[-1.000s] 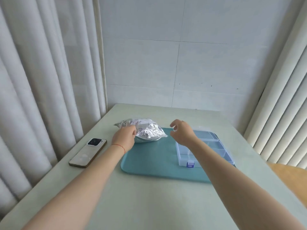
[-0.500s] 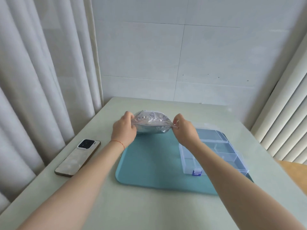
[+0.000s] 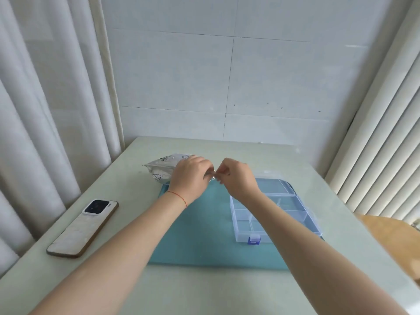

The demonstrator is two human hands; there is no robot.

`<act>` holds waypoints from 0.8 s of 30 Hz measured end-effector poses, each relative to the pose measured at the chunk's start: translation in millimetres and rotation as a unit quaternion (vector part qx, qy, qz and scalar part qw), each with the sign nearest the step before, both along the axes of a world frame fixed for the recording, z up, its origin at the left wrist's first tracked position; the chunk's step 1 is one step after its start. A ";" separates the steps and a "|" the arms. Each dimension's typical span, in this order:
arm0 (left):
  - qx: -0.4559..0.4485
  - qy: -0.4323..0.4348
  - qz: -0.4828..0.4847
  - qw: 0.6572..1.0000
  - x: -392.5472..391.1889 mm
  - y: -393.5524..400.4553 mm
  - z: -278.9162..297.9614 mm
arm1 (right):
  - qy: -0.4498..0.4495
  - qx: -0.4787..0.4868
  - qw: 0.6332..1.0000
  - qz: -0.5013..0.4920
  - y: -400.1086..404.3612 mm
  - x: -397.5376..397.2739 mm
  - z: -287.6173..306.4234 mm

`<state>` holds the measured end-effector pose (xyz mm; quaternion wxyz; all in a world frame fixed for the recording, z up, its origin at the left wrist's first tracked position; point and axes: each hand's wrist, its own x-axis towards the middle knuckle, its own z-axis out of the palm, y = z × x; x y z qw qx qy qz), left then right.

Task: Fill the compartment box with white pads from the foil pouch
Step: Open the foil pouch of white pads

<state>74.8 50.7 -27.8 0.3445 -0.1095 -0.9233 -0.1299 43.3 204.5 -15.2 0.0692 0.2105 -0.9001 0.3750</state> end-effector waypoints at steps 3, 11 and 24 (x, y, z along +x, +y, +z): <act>-0.024 0.021 0.035 0.999 4.6 -3.0 -1.4 | 0.023 0.048 0.998 -0.037 2.1 -1.4 -2.1; 0.026 0.010 0.174 0.984 19.7 -56.1 -6.0 | 0.015 0.058 0.984 -0.169 12.9 -16.5 -0.1; 0.669 -0.206 -0.012 0.714 16.2 -68.3 0.2 | -0.254 -0.280 0.925 -0.042 -14.8 -13.5 27.6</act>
